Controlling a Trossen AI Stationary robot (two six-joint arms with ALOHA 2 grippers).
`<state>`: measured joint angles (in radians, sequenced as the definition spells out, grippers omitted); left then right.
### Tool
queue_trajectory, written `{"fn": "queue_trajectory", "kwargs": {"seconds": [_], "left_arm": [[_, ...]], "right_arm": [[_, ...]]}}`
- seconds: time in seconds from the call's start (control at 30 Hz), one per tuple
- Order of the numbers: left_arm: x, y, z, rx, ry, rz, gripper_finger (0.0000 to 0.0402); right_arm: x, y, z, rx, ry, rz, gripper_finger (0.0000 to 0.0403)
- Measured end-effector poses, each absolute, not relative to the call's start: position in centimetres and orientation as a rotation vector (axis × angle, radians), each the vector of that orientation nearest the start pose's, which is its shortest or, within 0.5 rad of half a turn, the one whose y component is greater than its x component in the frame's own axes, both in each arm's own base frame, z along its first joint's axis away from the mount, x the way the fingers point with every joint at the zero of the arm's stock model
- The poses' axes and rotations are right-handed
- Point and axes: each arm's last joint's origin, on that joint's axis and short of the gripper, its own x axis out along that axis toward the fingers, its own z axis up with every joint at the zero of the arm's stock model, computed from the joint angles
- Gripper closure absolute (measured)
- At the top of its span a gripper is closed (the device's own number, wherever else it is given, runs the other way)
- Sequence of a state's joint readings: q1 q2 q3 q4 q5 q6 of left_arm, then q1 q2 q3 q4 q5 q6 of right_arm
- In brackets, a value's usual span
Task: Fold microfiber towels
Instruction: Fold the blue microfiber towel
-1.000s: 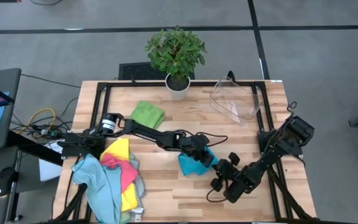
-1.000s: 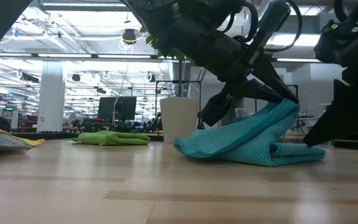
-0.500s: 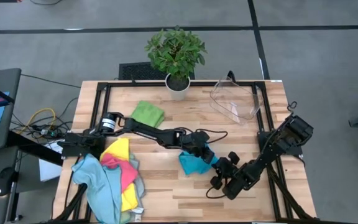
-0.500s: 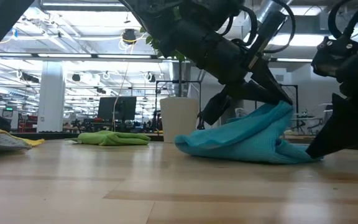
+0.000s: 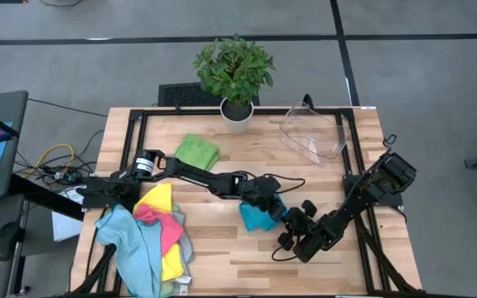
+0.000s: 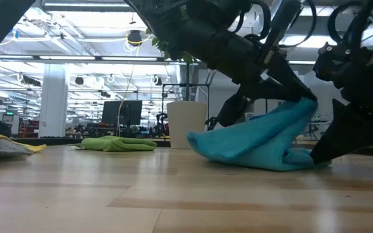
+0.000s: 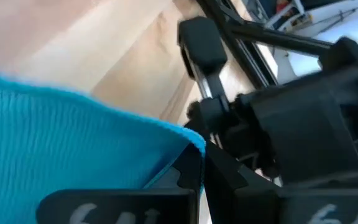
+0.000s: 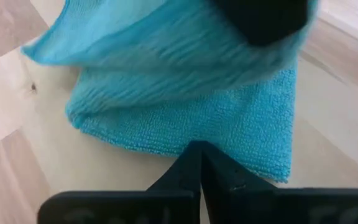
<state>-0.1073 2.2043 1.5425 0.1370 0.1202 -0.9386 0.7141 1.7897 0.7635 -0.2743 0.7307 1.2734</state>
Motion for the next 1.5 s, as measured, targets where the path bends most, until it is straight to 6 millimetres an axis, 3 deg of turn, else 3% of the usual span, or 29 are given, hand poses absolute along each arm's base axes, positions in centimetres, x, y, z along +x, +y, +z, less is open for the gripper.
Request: {"fn": "queue_trajectory", "kwargs": {"seconds": [0.23, 0.47, 0.87, 1.17, 1.37, 1.5], "left_arm": [[48.5, -6.4, 14.4, -0.913, 0.685, 0.02, 0.0401], [49.0, -5.4, 14.7, -0.938, 0.606, 0.05, 0.0401], [49.0, -5.7, 14.8, -0.896, 0.588, 0.059, 0.0393], [49.1, -6.4, 15.0, -0.852, 0.567, 0.032, 0.0291], [49.3, -4.6, 15.8, -0.899, 0.6, -0.048, 0.0222], [49.4, -4.0, 16.3, -0.916, 0.664, -0.104, 0.0198]], "right_arm": [[23.1, 16.5, 9.7, 0.305, 0.771, -0.539, 0.038], [22.9, 16.9, 9.7, 0.313, 0.791, -0.512, 0.0375], [22.9, 16.9, 9.7, 0.315, 0.794, -0.511, 0.0373], [22.9, 17.0, 9.7, 0.317, 0.797, -0.509, 0.0378], [22.9, 17.0, 9.7, 0.317, 0.797, -0.508, 0.0373], [22.8, 17.1, 9.8, 0.318, 0.794, -0.5, 0.0371]]}}
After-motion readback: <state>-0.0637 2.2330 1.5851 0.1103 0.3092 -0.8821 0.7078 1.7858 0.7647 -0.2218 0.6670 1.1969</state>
